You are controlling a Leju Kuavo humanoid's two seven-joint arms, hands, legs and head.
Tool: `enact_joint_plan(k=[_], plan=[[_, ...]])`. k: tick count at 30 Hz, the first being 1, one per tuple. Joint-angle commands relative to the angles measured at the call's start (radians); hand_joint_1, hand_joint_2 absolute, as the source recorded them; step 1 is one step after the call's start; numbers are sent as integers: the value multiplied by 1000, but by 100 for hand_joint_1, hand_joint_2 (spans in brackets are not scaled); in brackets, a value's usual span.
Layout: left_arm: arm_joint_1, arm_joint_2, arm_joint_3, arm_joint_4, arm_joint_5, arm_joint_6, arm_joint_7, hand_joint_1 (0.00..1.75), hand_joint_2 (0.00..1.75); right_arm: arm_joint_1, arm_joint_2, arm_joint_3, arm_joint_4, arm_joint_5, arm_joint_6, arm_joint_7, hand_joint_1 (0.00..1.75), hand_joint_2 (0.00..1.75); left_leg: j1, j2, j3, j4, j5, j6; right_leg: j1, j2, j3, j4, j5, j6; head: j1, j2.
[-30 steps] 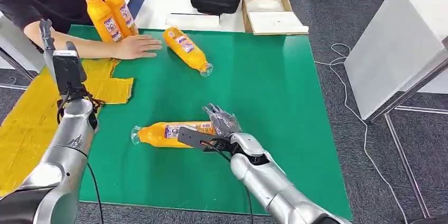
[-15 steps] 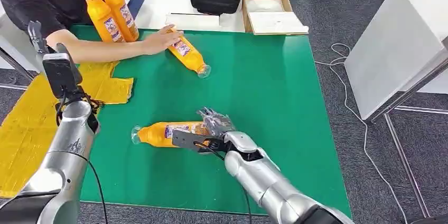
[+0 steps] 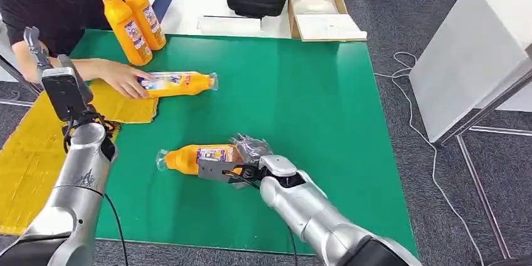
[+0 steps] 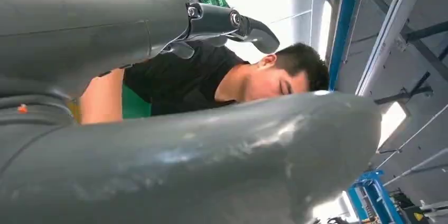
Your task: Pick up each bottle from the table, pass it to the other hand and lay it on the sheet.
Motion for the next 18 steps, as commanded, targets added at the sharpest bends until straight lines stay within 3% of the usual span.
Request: enact_joint_plan(k=[1, 7, 18], plan=[[-97, -15, 7, 79, 16, -4, 5, 0, 0, -31, -26, 117, 134, 58, 82, 35, 159, 175, 1, -5, 4, 1, -2, -1, 2, -6, 7, 0, -3, -2, 0, 0], [-96, -11, 9, 72, 25, -10, 5, 0, 0, -30, -40, 128, 135, 71, 96, 31, 175, 175, 0, -3, 5, 0, -1, -1, 1, -4, 6, -1, -2, -2, -1, 0], [-107, -9, 10, 77, 42, -23, 5, 0, 0, -29, -52, 134, 138, 79, 109, 28, 175, 175, 0, -4, 10, 0, -2, -1, 2, -6, 10, -2, -3, -2, 0, 0]])
